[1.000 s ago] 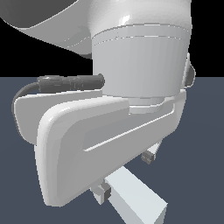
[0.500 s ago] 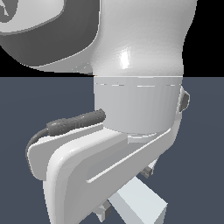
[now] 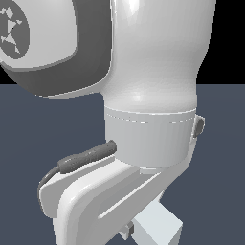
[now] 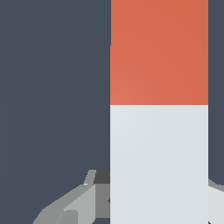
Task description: Insert the peg into the horizontal hole in a box.
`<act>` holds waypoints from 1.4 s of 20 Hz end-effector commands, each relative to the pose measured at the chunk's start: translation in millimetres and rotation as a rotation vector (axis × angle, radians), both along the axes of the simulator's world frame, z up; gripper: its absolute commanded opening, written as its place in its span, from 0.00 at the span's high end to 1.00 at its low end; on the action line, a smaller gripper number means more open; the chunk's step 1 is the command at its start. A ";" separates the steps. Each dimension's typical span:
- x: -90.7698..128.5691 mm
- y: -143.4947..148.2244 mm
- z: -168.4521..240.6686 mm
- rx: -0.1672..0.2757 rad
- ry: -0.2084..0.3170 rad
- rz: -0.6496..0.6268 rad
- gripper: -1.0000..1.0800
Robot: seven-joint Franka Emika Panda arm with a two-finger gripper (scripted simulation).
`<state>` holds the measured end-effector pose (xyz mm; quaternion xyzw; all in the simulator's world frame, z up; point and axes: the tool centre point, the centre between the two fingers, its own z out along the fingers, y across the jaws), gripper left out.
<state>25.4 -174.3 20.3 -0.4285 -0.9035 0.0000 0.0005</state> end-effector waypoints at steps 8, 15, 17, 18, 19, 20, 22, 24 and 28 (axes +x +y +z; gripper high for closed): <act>0.2 0.1 0.0 0.000 0.000 0.000 1.00; -2.8 5.1 4.6 0.000 0.000 -0.030 1.00; -4.6 8.4 7.6 0.000 0.000 -0.050 1.00; -5.7 10.4 9.4 0.000 0.000 -0.062 1.00; -6.8 12.5 11.3 0.000 0.000 -0.075 1.00; -8.0 14.9 13.4 0.000 0.000 -0.089 1.00; -10.6 20.4 18.2 0.000 -0.001 -0.120 1.00; -13.3 26.8 23.7 0.000 -0.001 -0.157 1.00; -18.6 42.1 36.7 0.001 -0.001 -0.241 1.00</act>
